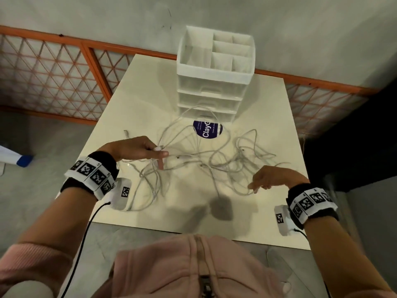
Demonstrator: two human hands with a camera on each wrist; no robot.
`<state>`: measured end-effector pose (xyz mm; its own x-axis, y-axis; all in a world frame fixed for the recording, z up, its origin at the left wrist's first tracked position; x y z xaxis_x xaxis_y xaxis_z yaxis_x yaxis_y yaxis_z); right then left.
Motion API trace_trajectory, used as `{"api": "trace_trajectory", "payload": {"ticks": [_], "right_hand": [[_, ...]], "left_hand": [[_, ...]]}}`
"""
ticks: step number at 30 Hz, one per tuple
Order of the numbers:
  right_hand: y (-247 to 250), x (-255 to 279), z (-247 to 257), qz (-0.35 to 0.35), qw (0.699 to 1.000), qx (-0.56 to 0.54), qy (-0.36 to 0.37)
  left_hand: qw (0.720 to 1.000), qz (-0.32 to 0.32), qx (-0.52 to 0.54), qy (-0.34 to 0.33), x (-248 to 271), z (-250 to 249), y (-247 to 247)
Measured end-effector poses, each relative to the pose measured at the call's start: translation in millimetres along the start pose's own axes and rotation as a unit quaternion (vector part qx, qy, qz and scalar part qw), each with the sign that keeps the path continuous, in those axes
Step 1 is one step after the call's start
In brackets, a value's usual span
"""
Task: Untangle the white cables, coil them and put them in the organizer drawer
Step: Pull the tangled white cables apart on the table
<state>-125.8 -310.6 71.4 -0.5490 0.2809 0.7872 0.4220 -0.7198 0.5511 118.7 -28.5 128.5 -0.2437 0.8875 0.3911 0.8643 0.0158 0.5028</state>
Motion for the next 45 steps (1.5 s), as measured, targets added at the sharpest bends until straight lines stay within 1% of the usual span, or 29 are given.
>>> {"api": "trace_trajectory", "payload": {"ticks": [2,4,6,8,10,12,14,15,18,20,22,23,25,28,30,33,36,37,39,41,42,43,45], "right_hand": [[-15.8,-17.3,-7.4,-0.001,0.999,0.032,-0.022],[-26.1,-26.7,-5.7,-0.019,0.999,0.026,-0.015],[-31.3,-31.5,6.0,-0.062,0.997,-0.017,0.030],[-38.3,-34.0,26.4,-0.098,0.989,-0.053,0.098],[-52.8,-39.7,46.6,-0.103,0.980,-0.040,0.166],[-70.5,-49.2,59.0,-0.094,0.975,0.017,0.200],[-80.6,-58.7,65.0,-0.097,0.971,0.066,0.210],[-80.6,-61.2,67.2,-0.103,0.969,0.071,0.211],[-66.2,-61.2,74.8,-0.134,0.962,0.021,0.236],[-45.4,-53.0,86.4,-0.184,0.945,-0.027,0.267],[-21.0,-37.7,103.0,-0.222,0.932,-0.088,0.271],[-8.6,-30.5,111.5,-0.230,0.927,-0.129,0.265],[12.1,-17.5,126.6,-0.226,0.914,-0.210,0.263],[31.7,2.3,144.9,-0.196,0.884,-0.291,0.310],[34.0,12.8,156.8,-0.176,0.872,-0.315,0.330],[31.1,15.7,169.0,-0.177,0.855,-0.353,0.335],[27.8,15.4,172.4,-0.200,0.835,-0.403,0.316],[25.9,15.0,172.8,-0.197,0.832,-0.415,0.311],[21.3,14.4,177.1,-0.159,0.846,-0.398,0.317],[13.5,11.1,185.6,-0.123,0.882,-0.305,0.339],[8.1,8.4,189.1,-0.110,0.901,-0.258,0.332],[4.0,5.5,191.4,-0.098,0.913,-0.230,0.323],[-2.6,0.9,192.3,-0.062,0.917,-0.211,0.331]], "left_hand": [[0.997,0.065,-0.023,0.034,-4.6,1.7,-12.4],[0.990,0.118,-0.063,0.051,-9.9,-0.2,-25.6],[0.979,0.171,-0.094,0.060,-14.7,-4.0,-38.4],[0.969,0.208,-0.116,0.071,-17.3,-4.2,-47.5],[0.964,0.218,-0.129,0.080,-18.6,-4.8,-52.7],[0.965,0.214,-0.131,0.079,-19.1,-6.9,-55.4],[0.969,0.200,-0.130,0.072,-19.0,-7.4,-55.7],[0.971,0.191,-0.128,0.070,-19.3,-6.8,-55.3],[0.979,0.148,-0.128,0.064,-20.1,-5.9,-52.5],[0.987,0.092,-0.124,0.051,-23.5,-6.5,-48.4],[0.994,0.015,-0.102,0.029,-27.7,-8.2,-43.2],[0.996,-0.021,-0.083,0.015,-30.0,-10.8,-40.2],[0.996,-0.082,-0.028,-0.016,-33.8,-17.2,-36.0],[0.980,-0.162,0.093,-0.065,-36.2,-36.1,-30.3],[0.963,-0.191,0.170,-0.079,-38.4,-47.7,-31.1],[0.941,-0.227,0.229,-0.105,-48.8,-57.7,-33.2],[0.919,-0.272,0.260,-0.119,-56.0,-63.4,-32.4],[0.911,-0.283,0.271,-0.125,-55.4,-66.2,-31.6],[0.896,-0.284,0.314,-0.137,-53.2,-74.8,-28.4],[0.877,-0.268,0.367,-0.156,-51.3,-86.3,-23.4],[0.866,-0.257,0.393,-0.173,-49.3,-93.2,-20.0],[0.851,-0.244,0.425,-0.191,-46.6,-100.6,-16.1],[0.823,-0.215,0.470,-0.235,-36.9,-112.8,-5.1]]}}
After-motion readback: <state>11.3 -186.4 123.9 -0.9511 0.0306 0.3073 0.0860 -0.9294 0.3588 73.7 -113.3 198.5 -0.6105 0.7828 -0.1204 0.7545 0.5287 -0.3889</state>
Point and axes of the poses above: each hand's wrist, its own x-axis away from the middle knuckle, its own y-axis out of the back of the hand, z = x × y, the point moved 3 cm from there along -x, towards the middle knuckle, and after that the axes turned 5 degrees about -y, right-handed, at the moved point
